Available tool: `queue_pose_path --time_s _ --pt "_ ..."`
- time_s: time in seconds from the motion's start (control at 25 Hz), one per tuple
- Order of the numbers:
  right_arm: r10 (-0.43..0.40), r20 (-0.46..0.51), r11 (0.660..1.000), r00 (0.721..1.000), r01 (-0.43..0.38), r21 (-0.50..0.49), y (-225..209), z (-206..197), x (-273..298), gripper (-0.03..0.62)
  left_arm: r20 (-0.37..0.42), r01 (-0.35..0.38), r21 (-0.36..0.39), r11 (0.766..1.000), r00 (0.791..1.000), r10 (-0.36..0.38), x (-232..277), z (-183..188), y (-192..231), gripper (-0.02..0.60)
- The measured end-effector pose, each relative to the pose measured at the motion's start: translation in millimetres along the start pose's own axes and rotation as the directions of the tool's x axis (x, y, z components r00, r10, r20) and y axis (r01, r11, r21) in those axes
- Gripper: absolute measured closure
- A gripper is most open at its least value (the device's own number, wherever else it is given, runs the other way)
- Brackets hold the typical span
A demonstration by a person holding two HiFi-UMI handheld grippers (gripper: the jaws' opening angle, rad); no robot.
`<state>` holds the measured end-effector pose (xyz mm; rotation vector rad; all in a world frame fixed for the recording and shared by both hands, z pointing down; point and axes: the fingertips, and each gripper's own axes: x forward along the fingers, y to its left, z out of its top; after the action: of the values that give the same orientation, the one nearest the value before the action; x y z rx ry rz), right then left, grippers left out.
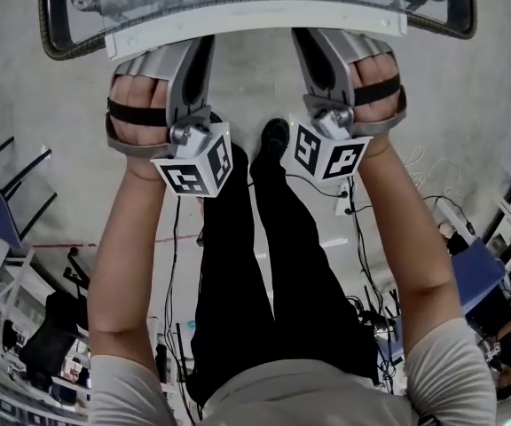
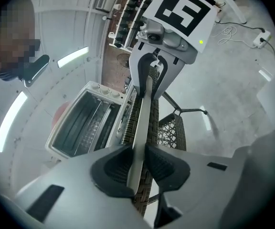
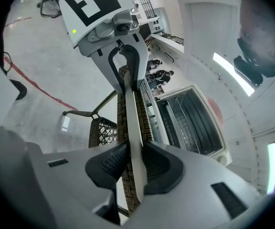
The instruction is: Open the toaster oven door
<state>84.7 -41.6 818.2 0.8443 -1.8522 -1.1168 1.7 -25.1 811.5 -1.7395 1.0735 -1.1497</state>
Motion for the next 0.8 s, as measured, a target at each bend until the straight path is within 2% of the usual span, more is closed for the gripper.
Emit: queue_pose_path --time_s 0.36,0.6,0.8 --pt "0.032 -0.005 0.999 0.999 -0.032 0.024 3 0 -1 0.5 0.009 0.036 -0.025 0.999 0.999 -0.036 -2 0 -3 0.479" --pt "0.089 0.002 0.991 0.996 -0.089 0.1 2 0 -8 0.493 0.022 0.082 -0.084 0.993 0.997 -0.08 -10 3 0 0.477" --pt "0.127 0.017 0.974 0.992 -0.128 0.187 -3 17 -20 0.508 0.048 0.098 -0.118 0.988 0.995 -0.092 -24 15 13 0.479"
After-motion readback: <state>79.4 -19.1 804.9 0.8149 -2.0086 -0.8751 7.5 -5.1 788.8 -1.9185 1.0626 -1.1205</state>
